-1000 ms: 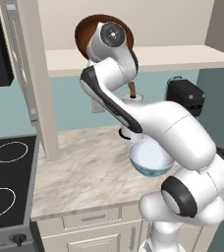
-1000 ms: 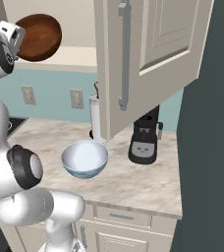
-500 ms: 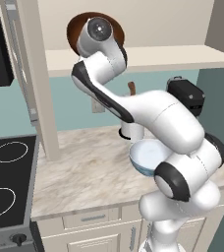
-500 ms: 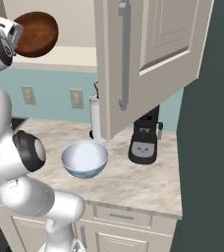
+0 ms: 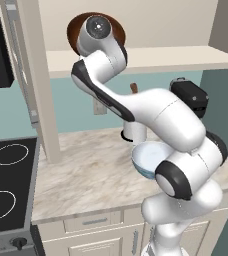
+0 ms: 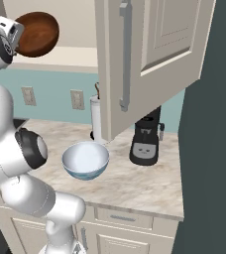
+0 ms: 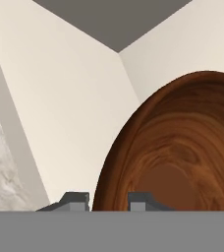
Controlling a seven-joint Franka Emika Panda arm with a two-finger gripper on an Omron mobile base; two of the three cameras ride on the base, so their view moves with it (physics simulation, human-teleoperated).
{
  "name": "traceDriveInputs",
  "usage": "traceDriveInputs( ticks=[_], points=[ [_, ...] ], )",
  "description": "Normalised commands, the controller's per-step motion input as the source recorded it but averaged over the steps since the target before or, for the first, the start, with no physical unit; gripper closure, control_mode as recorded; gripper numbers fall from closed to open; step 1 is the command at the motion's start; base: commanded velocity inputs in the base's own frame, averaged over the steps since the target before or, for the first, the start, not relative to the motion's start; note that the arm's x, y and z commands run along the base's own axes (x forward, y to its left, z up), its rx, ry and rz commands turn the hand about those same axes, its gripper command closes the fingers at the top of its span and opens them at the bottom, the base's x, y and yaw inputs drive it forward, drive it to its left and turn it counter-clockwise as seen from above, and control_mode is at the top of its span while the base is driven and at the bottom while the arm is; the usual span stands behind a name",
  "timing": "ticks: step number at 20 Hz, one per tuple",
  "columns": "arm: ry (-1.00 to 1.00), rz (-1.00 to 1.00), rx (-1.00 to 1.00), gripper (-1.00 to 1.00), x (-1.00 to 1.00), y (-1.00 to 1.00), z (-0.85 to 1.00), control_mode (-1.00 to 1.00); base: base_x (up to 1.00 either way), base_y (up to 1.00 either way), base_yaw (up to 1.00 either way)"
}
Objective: Open the cabinet. Pick the bowls from the counter and place them in the cabinet. Then close the cabinet.
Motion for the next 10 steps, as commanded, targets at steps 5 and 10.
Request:
traceDriveInputs(
  ticks=[5,10],
  points=[
    [0.0,0.0,0.0,1.0,0.13,0.0,-0.02,-1.0,0.0,0.0,0.0],
    [-0.02,0.0,0.0,1.0,0.1,0.0,-0.06,-1.0,0.0,0.0,0.0]
  ],
)
